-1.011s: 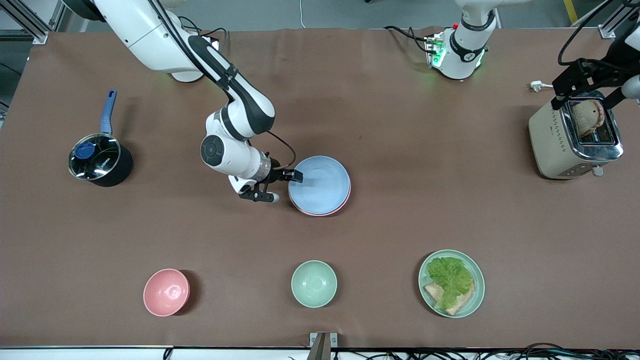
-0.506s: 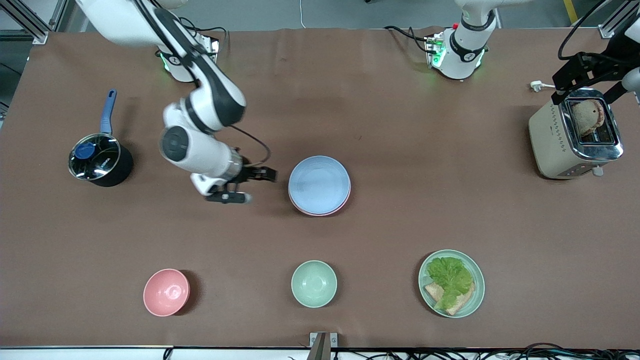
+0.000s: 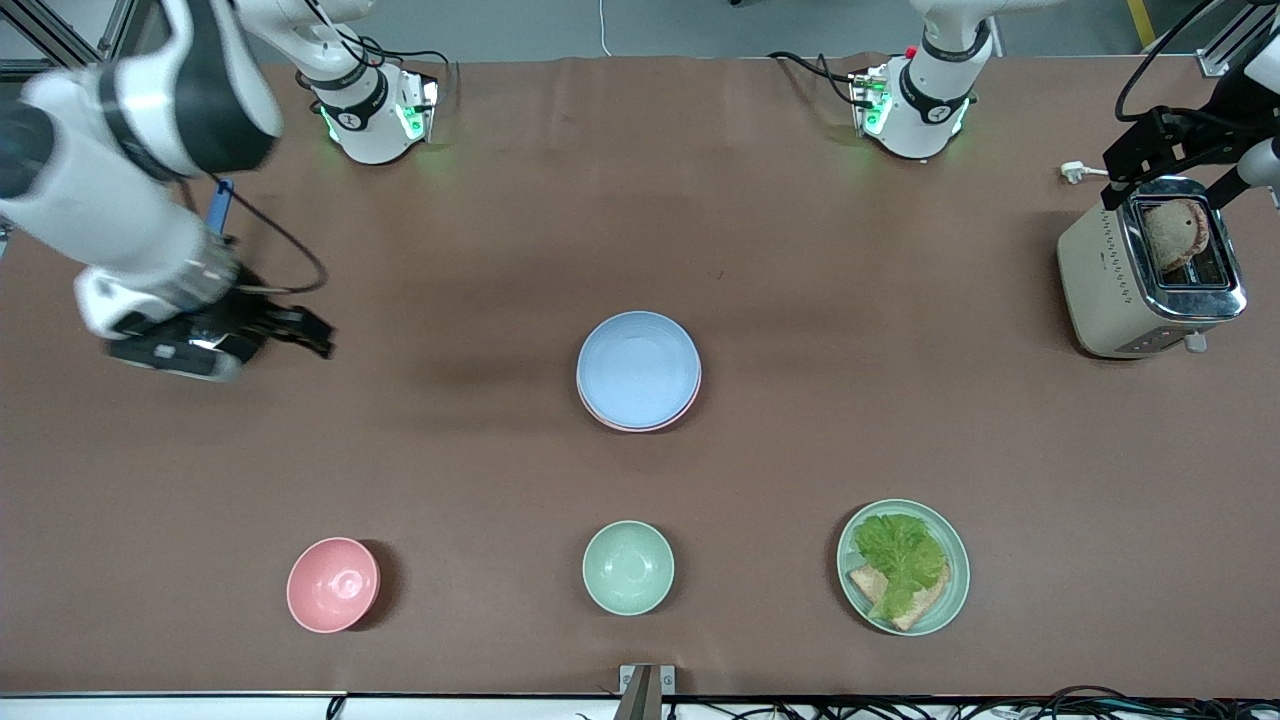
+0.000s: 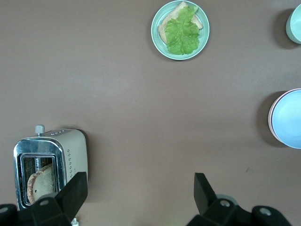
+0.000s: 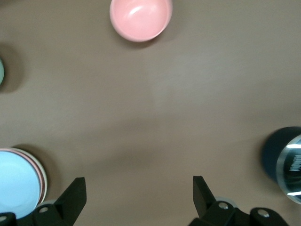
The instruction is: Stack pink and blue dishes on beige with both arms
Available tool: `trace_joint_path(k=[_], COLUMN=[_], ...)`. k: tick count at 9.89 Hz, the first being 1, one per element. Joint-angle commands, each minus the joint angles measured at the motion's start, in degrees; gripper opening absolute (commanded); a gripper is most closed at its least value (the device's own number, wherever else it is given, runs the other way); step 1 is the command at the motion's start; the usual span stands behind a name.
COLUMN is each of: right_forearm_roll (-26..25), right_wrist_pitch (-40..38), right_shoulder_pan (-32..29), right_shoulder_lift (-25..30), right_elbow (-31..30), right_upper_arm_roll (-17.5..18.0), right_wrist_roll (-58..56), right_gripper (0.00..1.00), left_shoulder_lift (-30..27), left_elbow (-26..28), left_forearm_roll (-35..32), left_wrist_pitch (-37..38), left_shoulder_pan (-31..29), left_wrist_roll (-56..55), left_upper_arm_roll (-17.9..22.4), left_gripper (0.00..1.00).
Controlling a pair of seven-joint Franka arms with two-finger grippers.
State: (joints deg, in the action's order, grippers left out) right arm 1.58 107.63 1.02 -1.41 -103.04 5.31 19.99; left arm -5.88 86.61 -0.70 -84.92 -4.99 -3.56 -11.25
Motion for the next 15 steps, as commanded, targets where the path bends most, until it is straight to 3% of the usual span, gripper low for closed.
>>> trace_joint_path(k=[1,5,7,9,15], right_forearm_roll=[-1.3,-1.3,-3.7,-3.7,-0.3], right_wrist_pitch=[-10.3,-19.5,-21.1,-22.6,-22.5], right_shoulder_pan=[-3.5,-3.0,-3.0,-2.3,-2.9], right_shoulder_lift=[-0.7,3.4,5.2,5.1,4.4], right_elbow=[10.3,14.8,14.6,13.9,15.5], right_upper_arm_roll=[-0.9,-7.4,-7.4,-10.0,-11.4], right_wrist_roll=[-1.7,-8.7,-11.3,-13.5,-13.7], right_gripper=[1.00,1.00,1.00,1.00,1.00], left_shoulder_lift=[-0.4,0.3,0.8,1.4,3.2], left_elbow=[2.4,2.4,2.2,2.2,1.6], left_forearm_roll=[0.3,0.3,0.1,0.1,0.0], left_wrist_pitch=[0.6,0.8,1.4,1.4,1.4], left_shoulder_pan=[0.2,0.2,0.2,0.2,0.2], left_wrist_roll=[1.1,1.1,1.0,1.1,0.9], left_upper_arm_roll=[0.4,0.3,0.3,0.3,0.2], left_gripper=[1.00,1.00,1.00,1.00,1.00])
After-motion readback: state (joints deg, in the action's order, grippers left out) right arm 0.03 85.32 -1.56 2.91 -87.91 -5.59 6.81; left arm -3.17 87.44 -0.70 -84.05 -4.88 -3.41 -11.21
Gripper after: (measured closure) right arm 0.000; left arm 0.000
